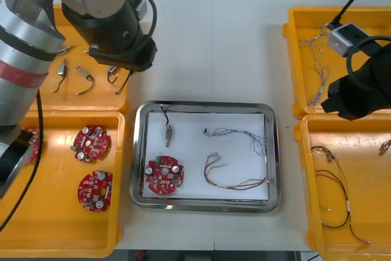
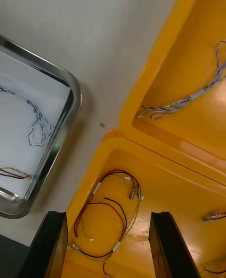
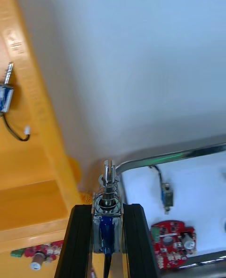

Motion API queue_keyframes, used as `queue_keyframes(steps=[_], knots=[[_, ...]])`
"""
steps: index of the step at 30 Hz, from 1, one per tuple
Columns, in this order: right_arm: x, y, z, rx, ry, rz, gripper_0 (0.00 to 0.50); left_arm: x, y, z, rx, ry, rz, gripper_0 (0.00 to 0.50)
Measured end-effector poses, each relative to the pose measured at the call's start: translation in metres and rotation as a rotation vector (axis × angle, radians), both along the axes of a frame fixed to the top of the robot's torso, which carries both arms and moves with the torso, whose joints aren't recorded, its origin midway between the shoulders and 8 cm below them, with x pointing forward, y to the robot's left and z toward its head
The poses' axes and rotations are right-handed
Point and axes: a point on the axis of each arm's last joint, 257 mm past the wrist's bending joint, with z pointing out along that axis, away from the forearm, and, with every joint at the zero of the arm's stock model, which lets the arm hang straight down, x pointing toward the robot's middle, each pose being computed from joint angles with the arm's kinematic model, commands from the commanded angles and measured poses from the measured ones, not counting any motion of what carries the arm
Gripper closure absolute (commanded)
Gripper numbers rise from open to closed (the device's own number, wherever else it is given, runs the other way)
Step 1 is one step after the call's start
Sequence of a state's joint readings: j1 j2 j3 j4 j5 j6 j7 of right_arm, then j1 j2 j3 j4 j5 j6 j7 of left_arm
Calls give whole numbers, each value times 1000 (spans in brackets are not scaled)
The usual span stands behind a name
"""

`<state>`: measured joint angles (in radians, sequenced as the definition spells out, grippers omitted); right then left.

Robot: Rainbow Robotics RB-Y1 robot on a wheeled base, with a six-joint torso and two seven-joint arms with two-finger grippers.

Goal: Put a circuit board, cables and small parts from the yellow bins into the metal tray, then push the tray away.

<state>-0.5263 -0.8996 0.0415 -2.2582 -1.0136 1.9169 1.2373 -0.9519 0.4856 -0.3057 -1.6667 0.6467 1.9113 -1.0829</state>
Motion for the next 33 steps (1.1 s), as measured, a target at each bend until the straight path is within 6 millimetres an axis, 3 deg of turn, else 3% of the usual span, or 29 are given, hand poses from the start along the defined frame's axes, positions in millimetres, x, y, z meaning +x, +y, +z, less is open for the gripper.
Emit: queue_keyframes(steps=[4,10,18,23,33], knots=[[-2,-27,-3,42,8,-91,0,-4,-26,-1,-50,-5,23,500],[-11,-70,-13,78,20,-227,0,-8,-56,-7,-139,-8,191,500],[-30,-114,-35,92,67,-366,0,-28,-72,-39,-87,-40,186,500],[-40,-129,-47,100,100,-414,0,-43,-74,-71,-69,-26,162,500],[-52,-144,-59,114,117,-460,0,-52,-77,-121,-79,-31,153,500]])
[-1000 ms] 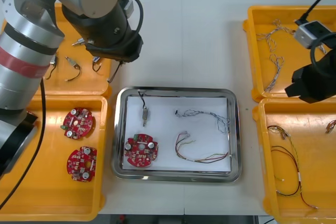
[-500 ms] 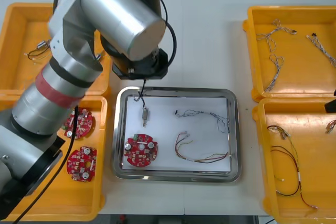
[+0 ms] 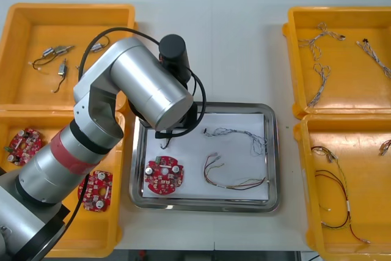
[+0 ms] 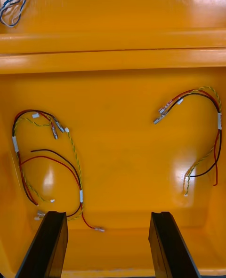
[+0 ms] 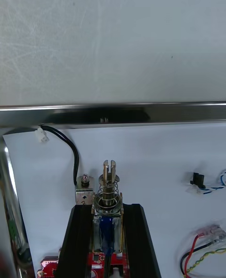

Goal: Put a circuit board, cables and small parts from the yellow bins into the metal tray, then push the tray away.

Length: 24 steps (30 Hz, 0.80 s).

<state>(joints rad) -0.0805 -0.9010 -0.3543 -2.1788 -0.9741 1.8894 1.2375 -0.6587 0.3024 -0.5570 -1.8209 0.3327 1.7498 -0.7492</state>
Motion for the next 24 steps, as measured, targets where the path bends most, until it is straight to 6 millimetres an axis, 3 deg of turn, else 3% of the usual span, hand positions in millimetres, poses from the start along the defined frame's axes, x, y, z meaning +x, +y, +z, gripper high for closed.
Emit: queue_keyframes(steps=[5,22,24], knots=[[3,-2,-2,20,-31,-12,0,-8,-2,-15,31,5,-20,500],[10,3,4,46,-73,9,0,-18,-18,-32,23,2,-73,500],[10,4,5,46,-76,11,0,-18,-19,-32,24,2,-74,396]])
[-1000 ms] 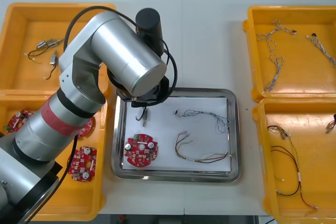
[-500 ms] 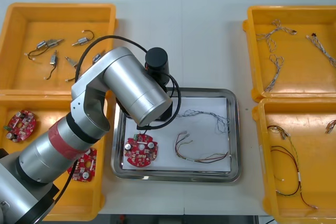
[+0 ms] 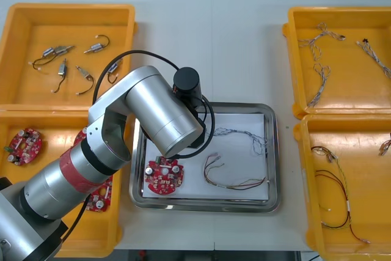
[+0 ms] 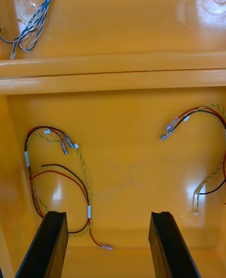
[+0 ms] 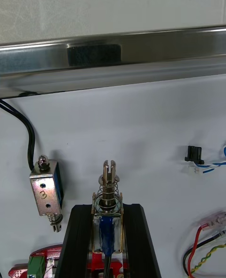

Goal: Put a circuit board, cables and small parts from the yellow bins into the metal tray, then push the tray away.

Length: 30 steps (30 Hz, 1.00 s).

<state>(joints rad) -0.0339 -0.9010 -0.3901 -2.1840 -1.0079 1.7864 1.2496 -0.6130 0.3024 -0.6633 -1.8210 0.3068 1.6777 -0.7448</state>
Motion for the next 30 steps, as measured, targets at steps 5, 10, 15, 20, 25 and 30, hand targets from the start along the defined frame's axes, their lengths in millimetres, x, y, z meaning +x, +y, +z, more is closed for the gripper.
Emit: queue_keyframes(steps=[5,10,15,20,25,30], knots=[[2,-1,-2,4,-14,3,0,0,0,0,-5,0,7,206],[-3,-6,-7,-6,-8,1,0,2,-3,1,-15,-7,7,0],[-6,-8,-9,-10,0,1,0,2,-3,1,-17,-8,6,0],[-6,-6,-9,-7,0,6,0,2,-2,1,-15,-10,7,0],[-6,-6,-9,-9,0,14,0,4,3,3,-8,-14,11,0],[-6,-5,-9,-35,-1,69,0,-1,20,16,-22,28,36,0]])
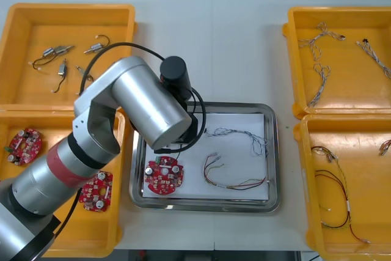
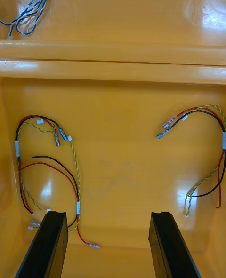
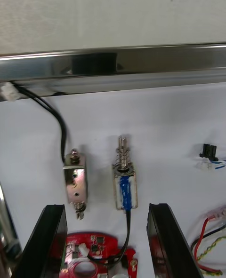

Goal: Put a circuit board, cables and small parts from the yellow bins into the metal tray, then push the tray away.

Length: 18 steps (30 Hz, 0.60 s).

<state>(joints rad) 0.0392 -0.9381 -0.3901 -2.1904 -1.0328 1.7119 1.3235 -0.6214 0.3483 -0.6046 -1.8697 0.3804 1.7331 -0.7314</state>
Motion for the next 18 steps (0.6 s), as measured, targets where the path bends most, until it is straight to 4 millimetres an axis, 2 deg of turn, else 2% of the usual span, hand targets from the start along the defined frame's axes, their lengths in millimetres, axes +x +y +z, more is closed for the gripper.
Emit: queue_keyframes(steps=[12,18], knots=[[0,5,2,-1,-6,15,0,10,52,68,-54,53,55,0],[-3,19,6,14,-8,58,0,10,83,96,-62,61,61,0]])
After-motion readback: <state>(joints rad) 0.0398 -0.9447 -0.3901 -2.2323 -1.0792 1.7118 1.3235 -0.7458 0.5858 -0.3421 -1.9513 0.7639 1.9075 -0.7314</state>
